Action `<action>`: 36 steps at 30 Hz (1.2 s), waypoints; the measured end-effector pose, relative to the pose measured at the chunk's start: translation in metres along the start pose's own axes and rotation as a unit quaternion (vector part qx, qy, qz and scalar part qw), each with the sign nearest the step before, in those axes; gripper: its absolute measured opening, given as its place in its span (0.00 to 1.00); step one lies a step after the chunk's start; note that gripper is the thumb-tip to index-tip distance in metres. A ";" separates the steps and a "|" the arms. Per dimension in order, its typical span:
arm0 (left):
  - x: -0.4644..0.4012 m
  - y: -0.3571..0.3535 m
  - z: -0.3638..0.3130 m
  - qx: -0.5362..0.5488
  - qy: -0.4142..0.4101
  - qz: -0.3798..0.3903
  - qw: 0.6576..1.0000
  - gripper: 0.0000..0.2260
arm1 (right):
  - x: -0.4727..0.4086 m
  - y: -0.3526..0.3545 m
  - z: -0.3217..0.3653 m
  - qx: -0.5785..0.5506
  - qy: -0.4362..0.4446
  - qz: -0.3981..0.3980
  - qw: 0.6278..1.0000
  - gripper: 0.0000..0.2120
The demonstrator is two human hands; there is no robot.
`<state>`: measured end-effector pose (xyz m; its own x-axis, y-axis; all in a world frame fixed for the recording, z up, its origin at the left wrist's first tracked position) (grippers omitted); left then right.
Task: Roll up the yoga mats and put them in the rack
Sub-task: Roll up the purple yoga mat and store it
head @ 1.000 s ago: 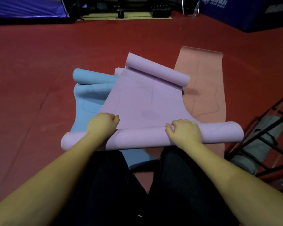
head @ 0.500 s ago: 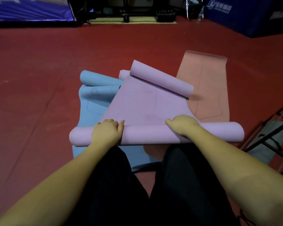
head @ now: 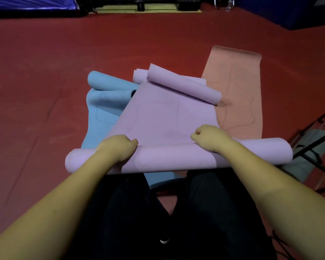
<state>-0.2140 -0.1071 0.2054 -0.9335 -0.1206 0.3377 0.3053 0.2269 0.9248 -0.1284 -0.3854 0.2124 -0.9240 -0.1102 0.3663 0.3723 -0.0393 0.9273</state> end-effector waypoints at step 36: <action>-0.002 -0.026 0.005 -0.049 -0.048 -0.192 0.979 0.32 | -0.019 -0.008 0.019 0.042 -0.023 -0.068 0.997 0.30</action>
<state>-0.2211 -0.1081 0.1798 -0.9949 -0.0865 -0.0517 -0.0594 0.0882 0.9943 -0.1152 -0.3641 0.1996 -0.9693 -0.0637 0.2376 0.2359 0.0326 0.9712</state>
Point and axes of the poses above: each hand's wrist, its own x-axis away from the middle knuckle, its own y-axis out of the back of the hand, z = x × y, the point moved 2 cm from there along -x, towards the middle knuckle, and after that the axes turned 10 degrees about -y, right-handed, at the moved point
